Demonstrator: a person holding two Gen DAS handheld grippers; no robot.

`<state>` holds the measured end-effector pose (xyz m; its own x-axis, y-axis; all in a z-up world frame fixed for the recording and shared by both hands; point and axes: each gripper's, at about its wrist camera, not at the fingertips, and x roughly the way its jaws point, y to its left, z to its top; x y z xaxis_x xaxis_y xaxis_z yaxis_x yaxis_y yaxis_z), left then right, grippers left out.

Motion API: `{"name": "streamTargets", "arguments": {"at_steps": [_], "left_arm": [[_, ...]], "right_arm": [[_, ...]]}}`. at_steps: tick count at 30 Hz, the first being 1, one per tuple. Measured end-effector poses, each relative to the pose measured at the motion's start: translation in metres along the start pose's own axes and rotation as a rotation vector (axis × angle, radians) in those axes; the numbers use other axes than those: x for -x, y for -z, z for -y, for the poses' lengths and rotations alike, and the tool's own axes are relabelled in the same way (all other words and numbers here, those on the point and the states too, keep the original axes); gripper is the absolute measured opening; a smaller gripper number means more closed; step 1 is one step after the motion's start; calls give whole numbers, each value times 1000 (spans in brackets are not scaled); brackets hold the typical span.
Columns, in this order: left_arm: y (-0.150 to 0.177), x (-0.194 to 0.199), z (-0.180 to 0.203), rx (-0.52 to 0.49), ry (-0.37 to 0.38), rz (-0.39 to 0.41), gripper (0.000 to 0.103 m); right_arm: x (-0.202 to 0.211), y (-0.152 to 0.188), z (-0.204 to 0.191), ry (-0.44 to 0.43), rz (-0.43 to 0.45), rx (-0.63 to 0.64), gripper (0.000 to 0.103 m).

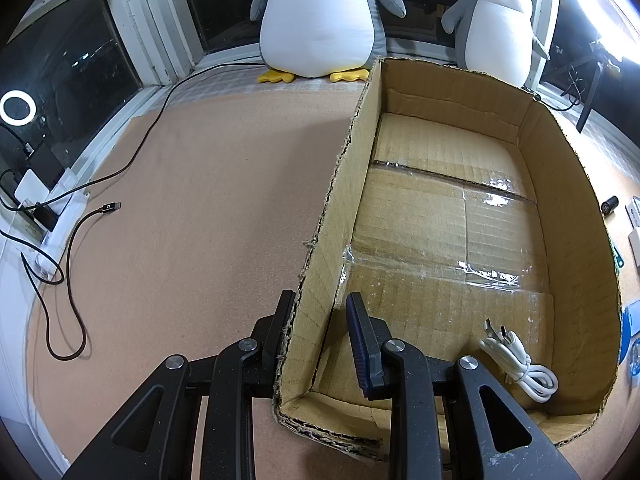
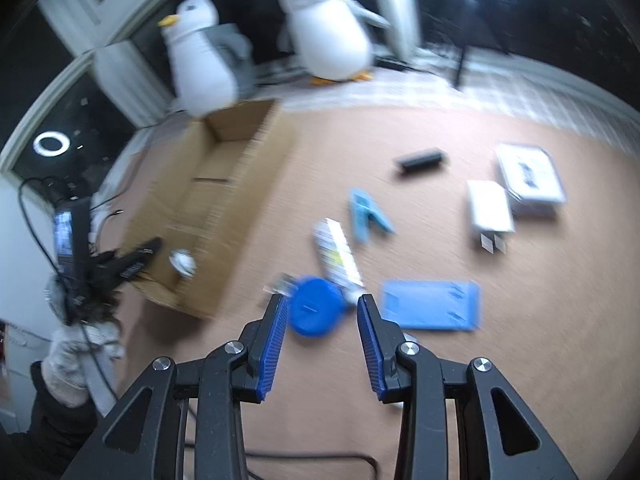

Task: Organize rigid objects
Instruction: 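Move the right tool back to the clear sanitizer bottle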

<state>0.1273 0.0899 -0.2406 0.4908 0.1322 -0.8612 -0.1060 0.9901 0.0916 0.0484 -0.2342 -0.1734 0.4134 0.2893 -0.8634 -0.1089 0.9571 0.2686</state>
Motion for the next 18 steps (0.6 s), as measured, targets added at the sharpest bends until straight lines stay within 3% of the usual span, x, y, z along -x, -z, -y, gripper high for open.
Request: {"name": "streamTargets", "arguments": {"at_steps": [8,18], "left_arm": [[0,0,1,-5,-3,-2,28],[0,0,2,-6,-2,-3,28]], "right_arm": [[-8,21,51,89,-69,-67,33],[-26,33,48,112,-117,-25,34]]}}
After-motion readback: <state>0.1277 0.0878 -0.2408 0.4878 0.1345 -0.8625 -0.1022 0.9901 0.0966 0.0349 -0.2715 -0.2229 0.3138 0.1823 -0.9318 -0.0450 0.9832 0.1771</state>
